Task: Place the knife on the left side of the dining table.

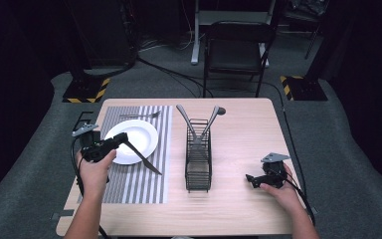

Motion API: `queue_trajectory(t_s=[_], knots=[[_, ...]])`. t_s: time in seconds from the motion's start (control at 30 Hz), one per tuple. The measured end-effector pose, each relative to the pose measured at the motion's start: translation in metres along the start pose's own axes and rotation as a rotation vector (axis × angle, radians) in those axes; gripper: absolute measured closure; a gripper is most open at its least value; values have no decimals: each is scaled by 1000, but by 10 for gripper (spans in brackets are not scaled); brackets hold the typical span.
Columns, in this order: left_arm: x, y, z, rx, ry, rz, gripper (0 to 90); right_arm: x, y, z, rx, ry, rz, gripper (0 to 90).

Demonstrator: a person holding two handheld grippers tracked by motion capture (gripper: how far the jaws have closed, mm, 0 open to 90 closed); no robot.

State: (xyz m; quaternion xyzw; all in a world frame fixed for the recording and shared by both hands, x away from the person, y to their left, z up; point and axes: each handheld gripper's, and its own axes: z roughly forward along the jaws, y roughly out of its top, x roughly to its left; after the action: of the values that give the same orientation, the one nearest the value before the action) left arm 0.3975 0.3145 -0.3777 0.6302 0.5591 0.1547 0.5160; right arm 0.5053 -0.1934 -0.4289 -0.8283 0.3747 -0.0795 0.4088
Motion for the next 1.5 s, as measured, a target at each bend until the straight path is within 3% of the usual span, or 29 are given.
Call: queue_trajectory(t_s=[1.13,1.23,1.5], knots=[[59,-44,-18,-53,119,-215,758,0,0,0,2,2,2,0],[65,-48,-18,-45,120,-206,753,0,0,0,0,1,1,0],[80,-60,-19,-41,131,-250,739,0,0,0,0,1,1,0]])
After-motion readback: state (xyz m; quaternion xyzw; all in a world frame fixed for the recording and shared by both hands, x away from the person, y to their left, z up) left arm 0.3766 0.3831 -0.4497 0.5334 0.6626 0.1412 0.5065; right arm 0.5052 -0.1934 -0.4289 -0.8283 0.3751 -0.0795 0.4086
